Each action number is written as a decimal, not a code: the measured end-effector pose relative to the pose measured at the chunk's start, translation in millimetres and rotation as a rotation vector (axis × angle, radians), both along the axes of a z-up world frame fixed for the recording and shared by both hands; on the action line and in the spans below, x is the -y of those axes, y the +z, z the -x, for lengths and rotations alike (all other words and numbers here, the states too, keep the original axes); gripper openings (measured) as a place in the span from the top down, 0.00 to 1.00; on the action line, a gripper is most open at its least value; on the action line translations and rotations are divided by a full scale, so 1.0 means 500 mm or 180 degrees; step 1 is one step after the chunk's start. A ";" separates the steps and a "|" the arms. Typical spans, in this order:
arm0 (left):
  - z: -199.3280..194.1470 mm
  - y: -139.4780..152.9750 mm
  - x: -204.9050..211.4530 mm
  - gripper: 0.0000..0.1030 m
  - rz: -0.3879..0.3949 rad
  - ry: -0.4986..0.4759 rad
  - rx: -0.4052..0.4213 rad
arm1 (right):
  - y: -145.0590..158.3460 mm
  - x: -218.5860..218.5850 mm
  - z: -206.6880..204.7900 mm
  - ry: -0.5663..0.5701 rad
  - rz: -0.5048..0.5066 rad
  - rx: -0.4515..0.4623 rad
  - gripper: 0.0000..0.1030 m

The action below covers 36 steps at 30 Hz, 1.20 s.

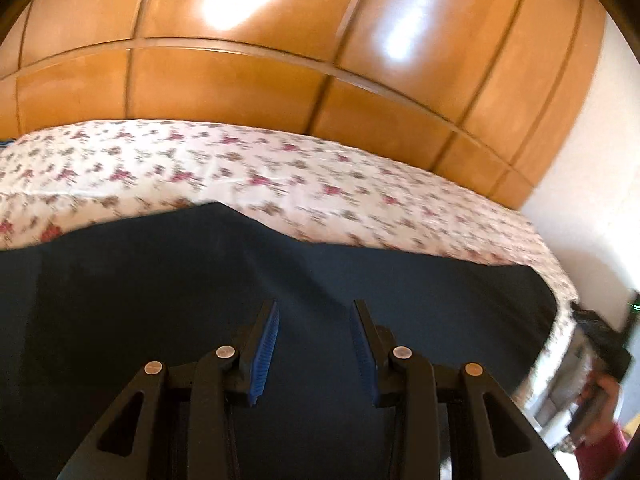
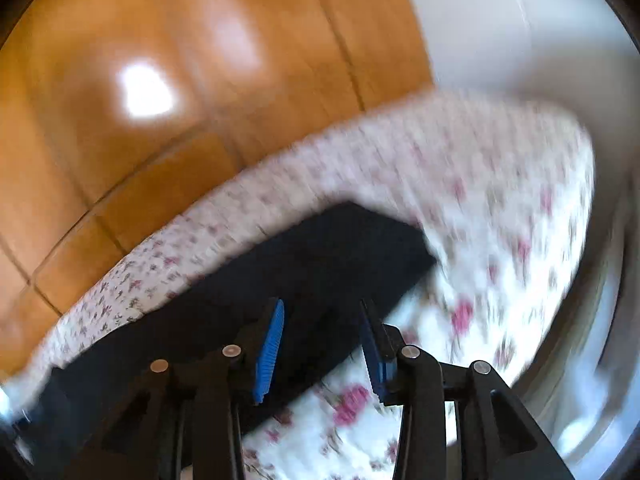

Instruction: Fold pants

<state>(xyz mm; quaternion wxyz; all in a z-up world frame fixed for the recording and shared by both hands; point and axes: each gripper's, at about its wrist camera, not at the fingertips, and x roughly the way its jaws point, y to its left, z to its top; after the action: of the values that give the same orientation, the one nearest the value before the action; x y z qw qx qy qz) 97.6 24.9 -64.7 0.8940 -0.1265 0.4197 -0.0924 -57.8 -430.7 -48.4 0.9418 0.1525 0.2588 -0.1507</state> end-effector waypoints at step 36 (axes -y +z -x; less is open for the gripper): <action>0.010 -0.121 -0.115 0.58 0.0612 0.0248 0.0382 | -0.225 -0.836 -0.510 0.3598 -0.0363 -0.1231 0.91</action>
<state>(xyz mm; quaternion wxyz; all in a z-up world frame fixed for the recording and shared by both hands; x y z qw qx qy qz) 92.5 82.3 -125.3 0.9042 -0.2222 0.3494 -0.1048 197.2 -13.0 -161.0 0.8021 0.0113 0.4743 0.3627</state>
